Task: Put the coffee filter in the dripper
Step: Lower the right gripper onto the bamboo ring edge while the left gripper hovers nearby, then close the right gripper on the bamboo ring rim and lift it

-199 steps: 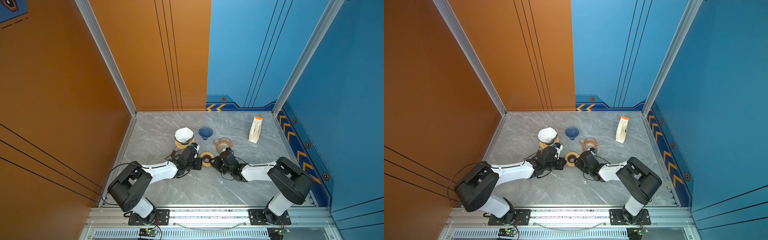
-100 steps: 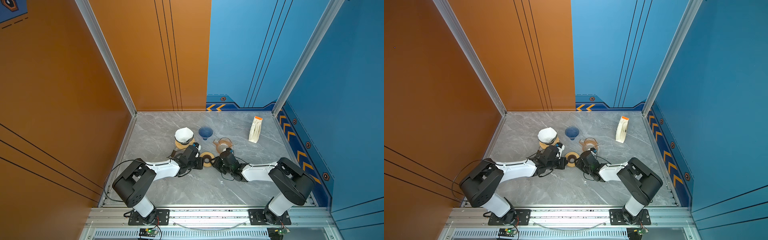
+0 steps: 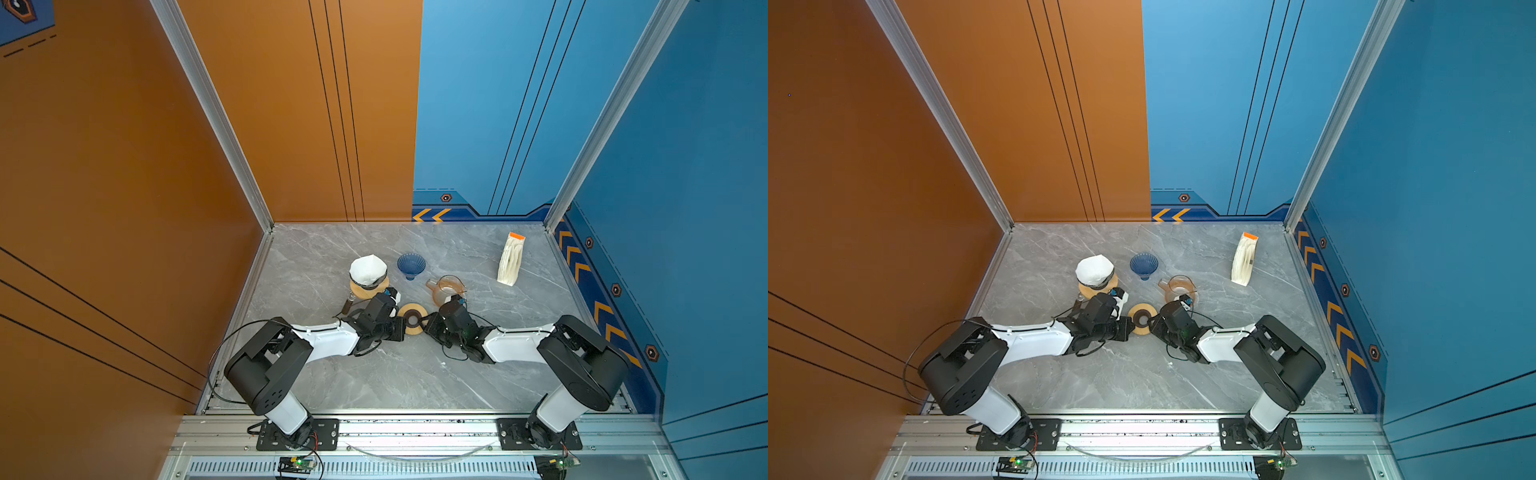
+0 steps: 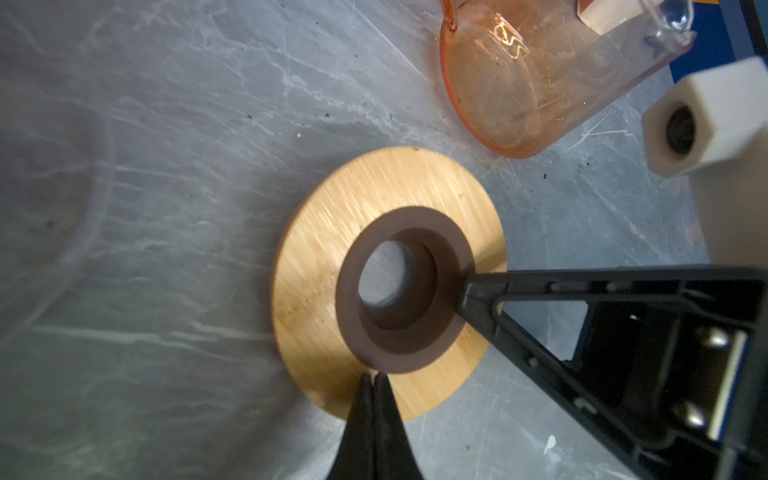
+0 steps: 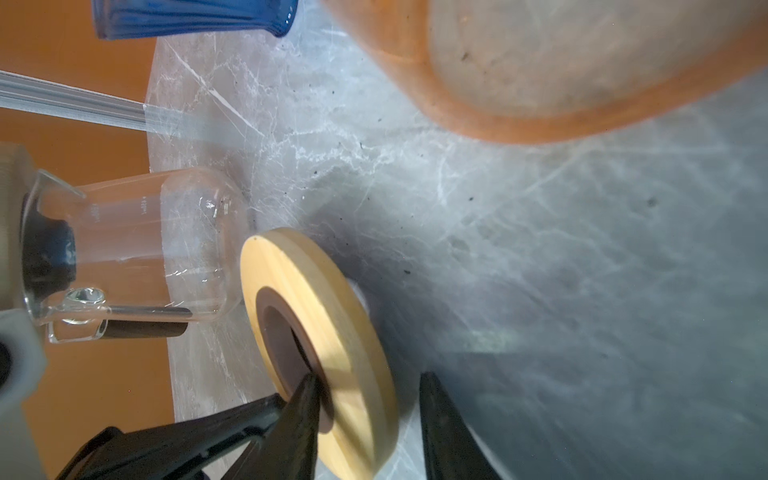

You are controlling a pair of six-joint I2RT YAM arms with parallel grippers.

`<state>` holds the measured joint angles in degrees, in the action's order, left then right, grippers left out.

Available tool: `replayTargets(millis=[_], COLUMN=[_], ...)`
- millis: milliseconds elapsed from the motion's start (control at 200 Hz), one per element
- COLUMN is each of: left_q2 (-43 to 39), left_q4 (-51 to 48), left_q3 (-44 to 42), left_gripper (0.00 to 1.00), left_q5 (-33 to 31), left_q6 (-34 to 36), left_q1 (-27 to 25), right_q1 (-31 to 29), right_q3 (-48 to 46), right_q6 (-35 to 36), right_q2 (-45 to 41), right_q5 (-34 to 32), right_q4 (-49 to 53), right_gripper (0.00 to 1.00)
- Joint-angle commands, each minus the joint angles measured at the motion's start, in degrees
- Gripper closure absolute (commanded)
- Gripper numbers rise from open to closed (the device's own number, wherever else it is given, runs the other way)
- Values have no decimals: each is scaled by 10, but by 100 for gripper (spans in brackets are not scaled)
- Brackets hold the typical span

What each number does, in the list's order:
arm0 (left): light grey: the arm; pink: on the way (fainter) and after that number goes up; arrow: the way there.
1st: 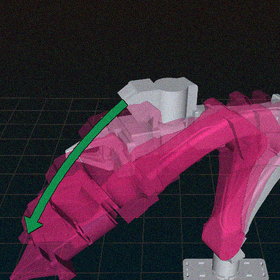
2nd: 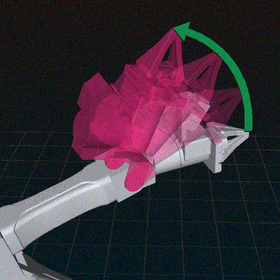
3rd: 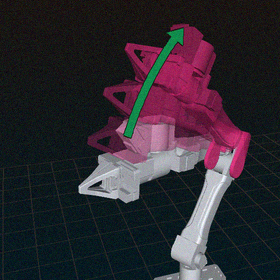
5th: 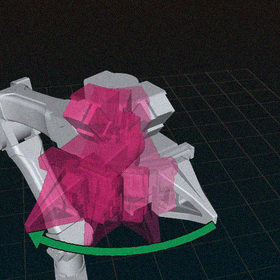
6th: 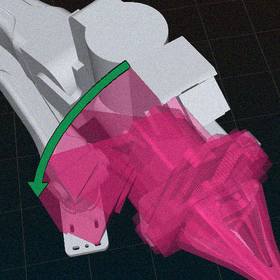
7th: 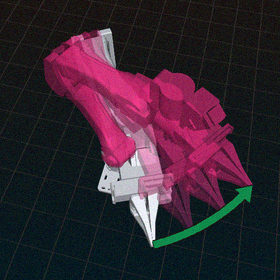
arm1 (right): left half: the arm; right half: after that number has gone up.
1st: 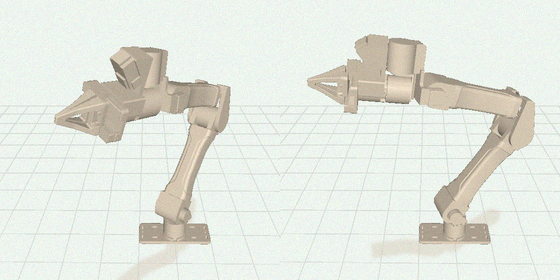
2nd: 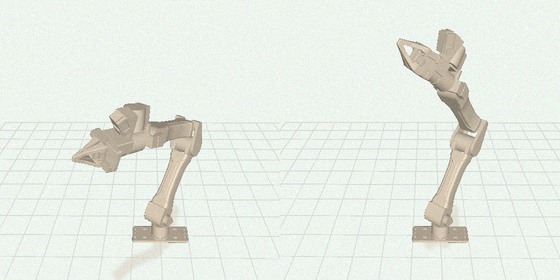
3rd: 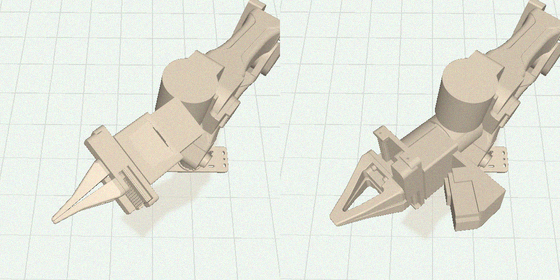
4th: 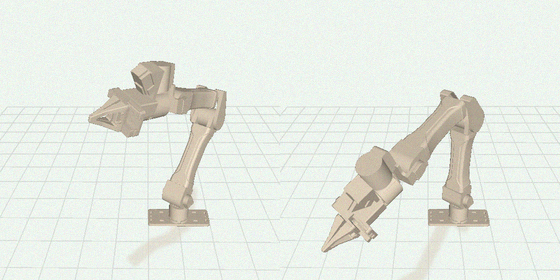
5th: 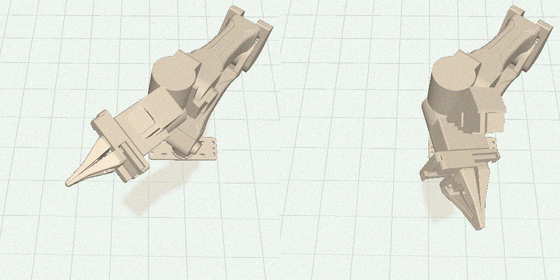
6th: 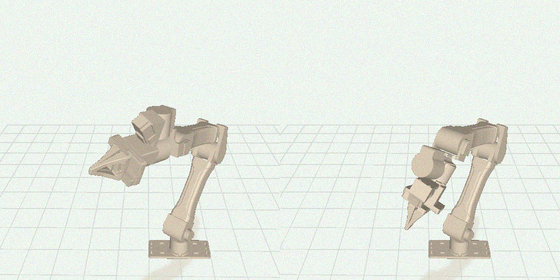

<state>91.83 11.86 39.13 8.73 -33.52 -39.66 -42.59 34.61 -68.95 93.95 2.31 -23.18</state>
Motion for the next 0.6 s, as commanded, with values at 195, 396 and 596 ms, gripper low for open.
replayTargets(millis=[195, 396, 596], left_q2=[1, 0, 1], left_q4=[-15, -22, -25], left_q3=[-16, -17, -14], left_gripper=[100, 100, 100], left_q5=[0, 0, 10], left_q6=[0, 2, 0], left_q1=[5, 7, 11], right_q1=[-5, -8, -18], right_q3=[19, 28, 37], right_q6=[19, 21, 22], right_q2=[19, 36, 53], right_q5=[-5, 1, 2], right_q4=[-1, -17, -28], right_gripper=[62, 63, 63])
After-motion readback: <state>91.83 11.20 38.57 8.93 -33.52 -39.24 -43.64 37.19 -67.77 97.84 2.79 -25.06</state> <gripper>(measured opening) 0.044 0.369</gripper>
